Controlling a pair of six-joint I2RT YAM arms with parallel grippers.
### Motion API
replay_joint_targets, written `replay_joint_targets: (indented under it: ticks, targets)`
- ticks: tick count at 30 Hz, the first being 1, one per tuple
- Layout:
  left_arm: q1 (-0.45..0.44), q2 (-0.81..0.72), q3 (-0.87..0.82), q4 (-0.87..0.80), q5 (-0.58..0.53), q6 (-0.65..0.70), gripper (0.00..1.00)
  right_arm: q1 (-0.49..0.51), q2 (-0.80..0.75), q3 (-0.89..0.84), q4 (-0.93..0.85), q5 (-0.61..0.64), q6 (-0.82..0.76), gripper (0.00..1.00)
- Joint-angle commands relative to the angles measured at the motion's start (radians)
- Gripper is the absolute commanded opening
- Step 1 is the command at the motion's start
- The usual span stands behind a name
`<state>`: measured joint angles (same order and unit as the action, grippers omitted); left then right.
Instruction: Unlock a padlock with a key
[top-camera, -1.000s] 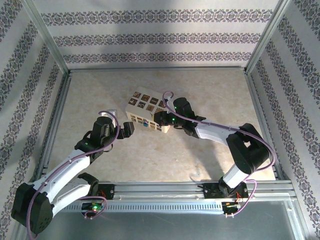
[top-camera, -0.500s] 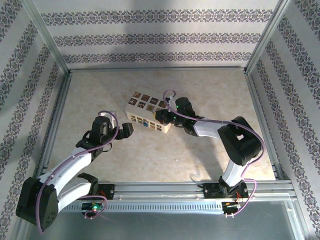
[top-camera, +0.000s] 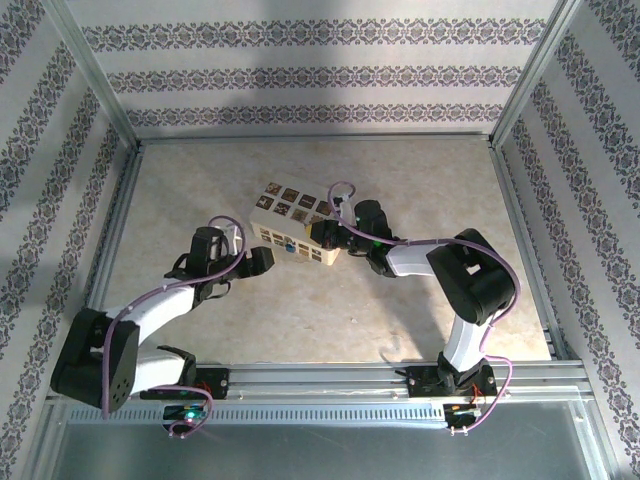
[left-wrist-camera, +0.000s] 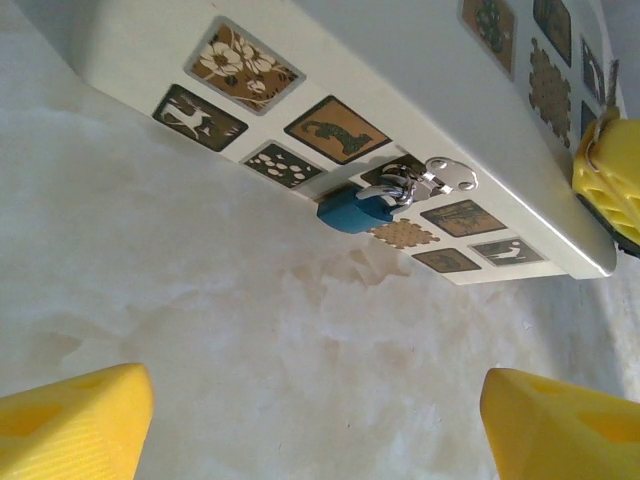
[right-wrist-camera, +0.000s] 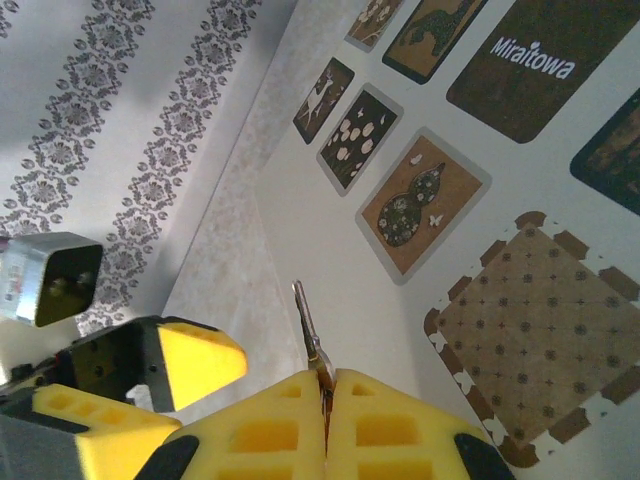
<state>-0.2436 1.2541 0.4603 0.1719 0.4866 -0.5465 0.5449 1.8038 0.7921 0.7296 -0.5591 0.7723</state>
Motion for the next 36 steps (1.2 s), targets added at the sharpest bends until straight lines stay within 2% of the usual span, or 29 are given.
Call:
replay_joint_targets:
  ticks: [1,13,25,36]
  targets:
    - [0.014,0.041,0.014,0.109,0.069,0.000,0.82,-0.002,0.035,-0.030,-0.017,-0.002,0.016,0.00]
    - [0.013,0.229,0.063,0.276,0.149,0.044,0.70,-0.002,0.035,-0.028,-0.059,0.002,-0.006,0.00]
    - [0.009,0.437,0.108,0.529,0.216,-0.005,0.62,-0.003,0.031,-0.022,-0.081,-0.002,-0.016,0.00]
    - [-0.029,0.521,0.184,0.460,0.169,0.099,0.59,-0.007,0.026,-0.024,-0.093,0.003,-0.023,0.00]
